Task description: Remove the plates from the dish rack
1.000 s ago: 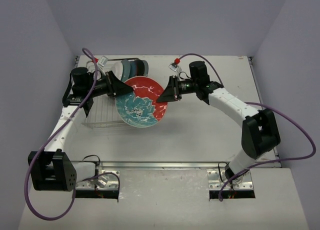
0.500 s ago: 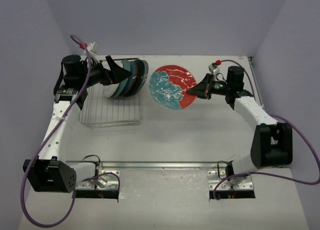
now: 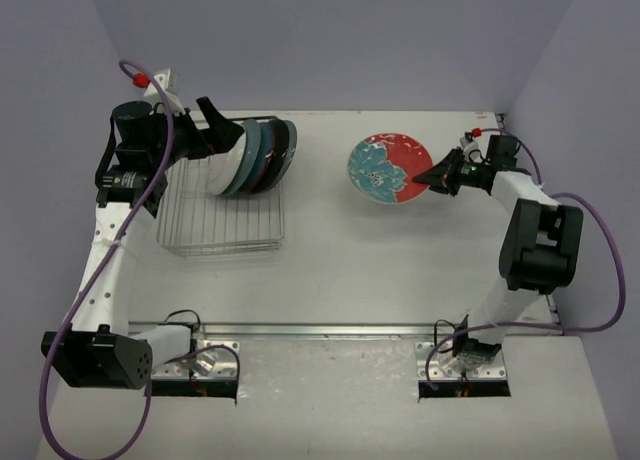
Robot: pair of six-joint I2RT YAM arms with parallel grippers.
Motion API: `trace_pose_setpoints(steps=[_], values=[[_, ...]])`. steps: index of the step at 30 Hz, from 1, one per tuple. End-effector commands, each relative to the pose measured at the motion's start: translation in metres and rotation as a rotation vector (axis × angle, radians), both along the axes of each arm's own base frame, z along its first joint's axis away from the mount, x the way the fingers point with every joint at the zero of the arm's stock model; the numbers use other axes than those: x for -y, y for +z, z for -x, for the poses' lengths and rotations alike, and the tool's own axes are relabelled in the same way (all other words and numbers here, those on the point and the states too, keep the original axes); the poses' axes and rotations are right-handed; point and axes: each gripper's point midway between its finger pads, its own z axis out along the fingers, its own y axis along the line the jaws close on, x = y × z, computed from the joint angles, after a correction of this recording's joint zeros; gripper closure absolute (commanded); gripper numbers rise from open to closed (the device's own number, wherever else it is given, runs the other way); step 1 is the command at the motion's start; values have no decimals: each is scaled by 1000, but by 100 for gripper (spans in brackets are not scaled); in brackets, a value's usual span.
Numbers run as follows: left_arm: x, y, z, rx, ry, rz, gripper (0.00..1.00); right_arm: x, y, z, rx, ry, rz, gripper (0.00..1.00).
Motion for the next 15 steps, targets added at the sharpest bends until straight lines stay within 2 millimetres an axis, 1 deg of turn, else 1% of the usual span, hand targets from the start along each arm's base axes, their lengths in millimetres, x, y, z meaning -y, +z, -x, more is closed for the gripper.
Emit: trace_pose_setpoints(steps=[1, 3, 4, 6, 8, 13, 15], values=[[-4, 10, -2, 42, 28, -30, 0, 6, 25, -32, 145, 48, 32, 100], [-7, 5, -4, 33, 39, -40, 0, 11, 9, -47, 125, 34, 54, 100], [-7, 4, -4, 33, 39, -43, 0, 13, 4, -53, 125, 33, 61, 100], [-8, 2, -5, 27, 43, -46, 0, 16, -4, -60, 116, 26, 72, 100], [-9, -4, -7, 17, 46, -48, 0, 21, -21, -72, 93, 19, 85, 100], [-7, -9, -7, 8, 39, -44, 0, 23, -46, -86, 58, 27, 74, 100], [-7, -10, -7, 6, 38, -47, 0, 24, -51, -91, 56, 30, 74, 100]])
